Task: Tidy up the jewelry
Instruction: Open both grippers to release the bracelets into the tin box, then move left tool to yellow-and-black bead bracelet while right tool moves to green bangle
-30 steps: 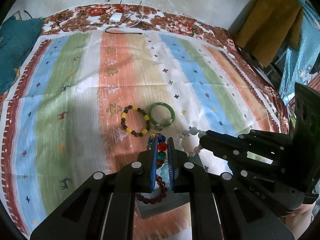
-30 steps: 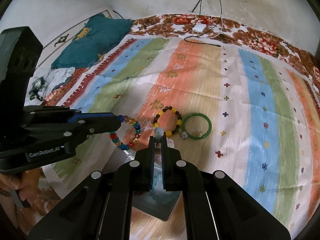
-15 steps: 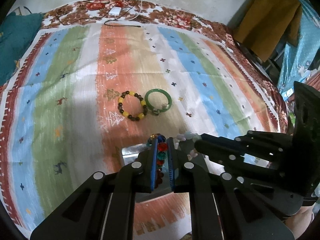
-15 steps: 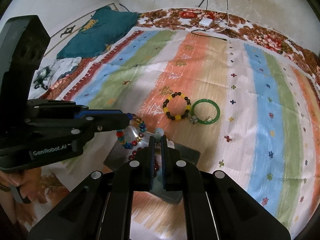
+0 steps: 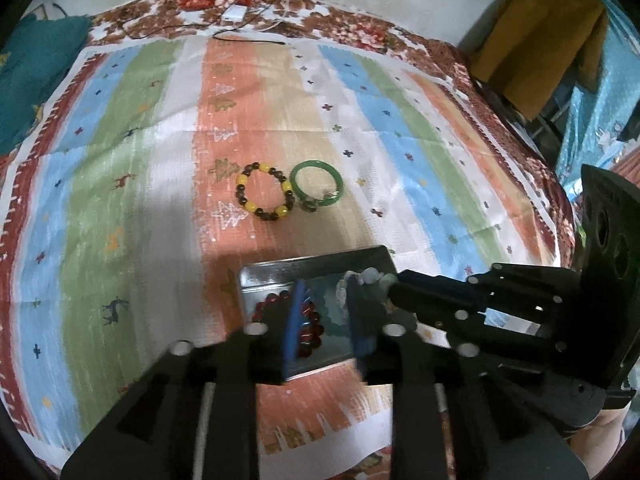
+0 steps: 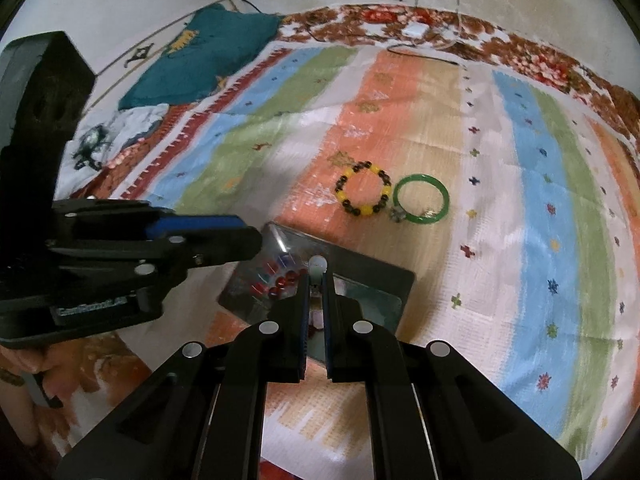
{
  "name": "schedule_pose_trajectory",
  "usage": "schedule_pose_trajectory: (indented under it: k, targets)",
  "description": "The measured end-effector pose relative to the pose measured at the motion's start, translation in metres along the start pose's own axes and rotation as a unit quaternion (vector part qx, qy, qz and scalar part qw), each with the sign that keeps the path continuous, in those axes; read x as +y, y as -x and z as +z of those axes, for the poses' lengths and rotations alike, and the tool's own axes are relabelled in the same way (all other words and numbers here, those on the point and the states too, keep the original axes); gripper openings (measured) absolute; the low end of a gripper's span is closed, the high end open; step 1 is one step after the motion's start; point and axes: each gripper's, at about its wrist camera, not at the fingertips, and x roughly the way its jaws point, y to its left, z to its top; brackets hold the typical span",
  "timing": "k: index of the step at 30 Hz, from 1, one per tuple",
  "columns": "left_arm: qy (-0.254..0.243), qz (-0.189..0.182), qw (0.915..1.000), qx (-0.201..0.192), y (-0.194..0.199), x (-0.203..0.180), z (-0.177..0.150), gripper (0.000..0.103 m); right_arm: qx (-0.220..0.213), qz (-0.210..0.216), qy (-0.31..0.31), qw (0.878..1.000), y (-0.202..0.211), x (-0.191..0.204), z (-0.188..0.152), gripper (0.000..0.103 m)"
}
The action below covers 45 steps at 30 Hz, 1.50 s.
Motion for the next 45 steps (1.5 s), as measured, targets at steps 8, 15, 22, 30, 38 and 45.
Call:
schedule_pose_trajectory:
  k: [8,15,22,30,38,45]
  targets:
    - [0.036,0.029,0.9990,-0.001,-0.006,0.023,0.006,0.052,-0.018,-0.034,-0.050,0.998,0.000,-0.027,0.008,0.049]
    - [0.052,0.043,0.9976,-0.009,-0.014,0.036,0.018,0.066,-0.020,-0.046,-0.092,0.995,-0.011,-0.050,0.022,0.058]
    - [0.049,0.051,0.9975,-0.003,-0.028,0.040,0.028,0.073,-0.028,-0.063,-0.126,0.990,-0.018,-0.072,0.033,0.065]
    - [0.054,0.056,0.9969,0.015,-0.046,0.054,0.038,0.073,-0.006,-0.064,-0.139,0.988,-0.035,-0.089,0.038,0.066]
    - [0.060,0.061,0.9959,0.030,-0.060,0.063,0.046,0.073,0.020,-0.064,-0.145,0.987,-0.062,-0.099,0.049,0.066]
    - [0.053,0.066,0.9954,0.046,-0.081,0.068,0.054,0.073,0.035,-0.072,-0.155,0.985,-0.081,-0.111,0.053,0.066]
